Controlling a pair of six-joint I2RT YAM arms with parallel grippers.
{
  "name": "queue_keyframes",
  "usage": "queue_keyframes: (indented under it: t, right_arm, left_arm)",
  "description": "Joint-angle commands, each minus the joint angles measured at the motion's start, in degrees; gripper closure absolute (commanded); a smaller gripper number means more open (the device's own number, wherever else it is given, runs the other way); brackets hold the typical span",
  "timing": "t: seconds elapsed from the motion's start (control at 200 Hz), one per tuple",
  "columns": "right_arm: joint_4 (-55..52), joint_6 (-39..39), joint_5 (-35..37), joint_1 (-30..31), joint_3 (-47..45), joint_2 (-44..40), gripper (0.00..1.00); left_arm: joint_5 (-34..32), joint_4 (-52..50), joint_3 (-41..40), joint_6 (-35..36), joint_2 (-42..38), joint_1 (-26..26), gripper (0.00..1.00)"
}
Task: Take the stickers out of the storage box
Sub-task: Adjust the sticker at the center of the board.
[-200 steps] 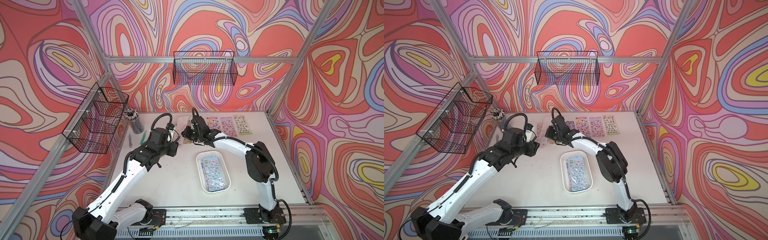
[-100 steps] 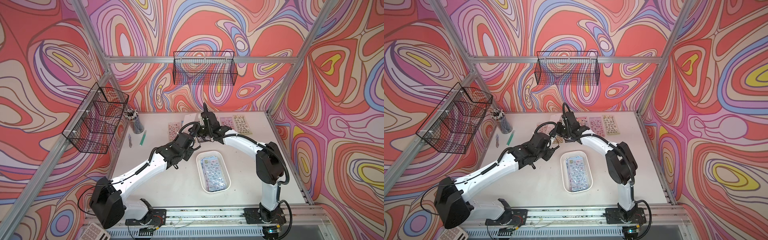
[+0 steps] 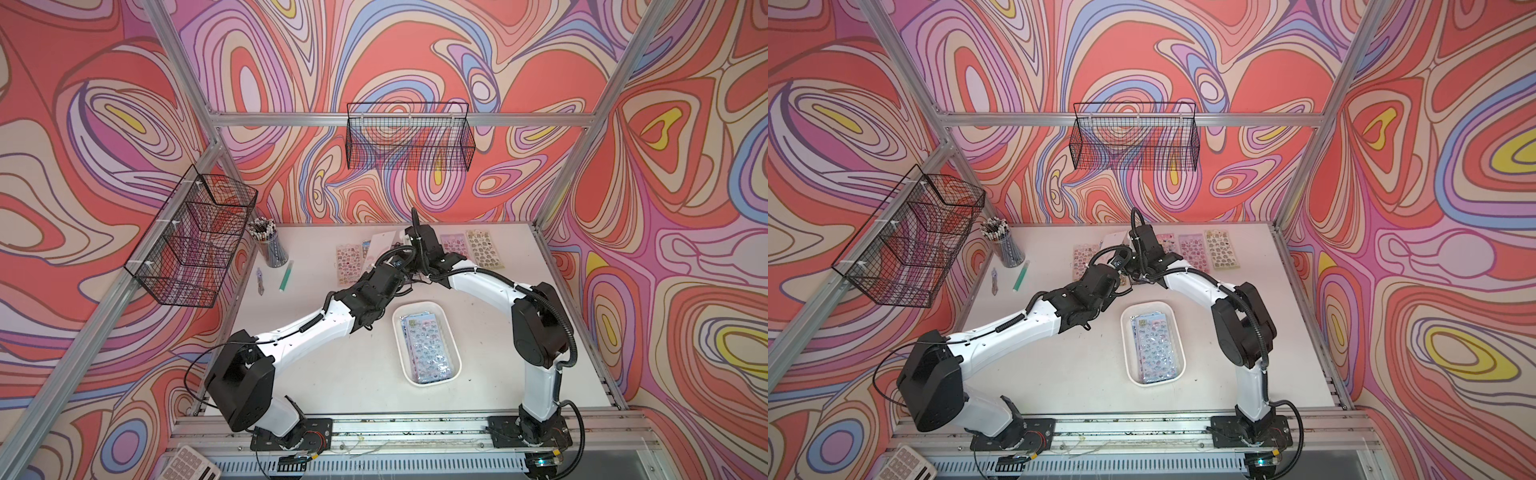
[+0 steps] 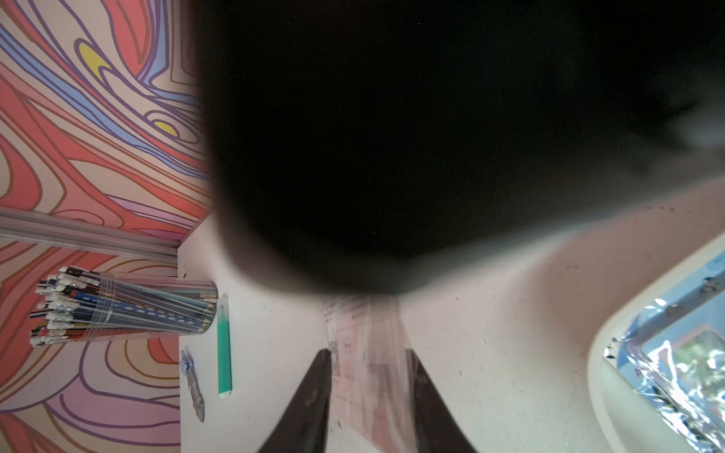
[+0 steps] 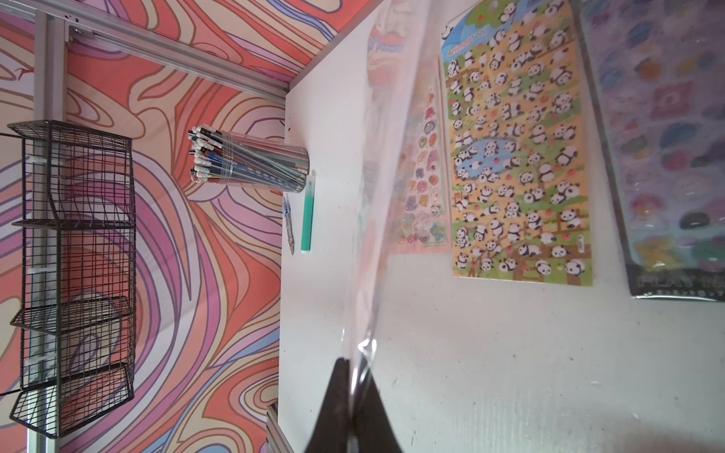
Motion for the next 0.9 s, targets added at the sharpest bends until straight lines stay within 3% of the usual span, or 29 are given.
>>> queue_keyframes:
  t: [0.0,0.205,0.386,0.681,0.896]
  right_arm:
    - [1.9,1.2,-1.7,-0.3,-0.6,-1.2,1.0]
    - [2.6,1.4,-2.5,-0.6,-0.8,-1.5,1.0]
    - [4.1,1.5,-3.3,-0.8,-1.5,-2.2,0.96]
    - [8.1,0.6,-4.6,-2.1,-3.9,-5.1,0.55]
    - [9.8,-0.6,-6.9,-3.9,-6.1,-8.5,0.44]
  left_arm:
    - [-2.5,2.6,0.9,1.5,0.8,0.0,0.8]
    - [-1.6,3.3,1.0,1.6,1.0,0.0,1.0]
    - [-0.9,2.9,0.9,1.1,0.2,-0.1,1.0]
    - [-0.3,4.4,-4.6,-5.6,-6.5,0.2,1.0]
    - [3.5,-1.8,-7.1,-16.4,-14.2,4.5,1.0]
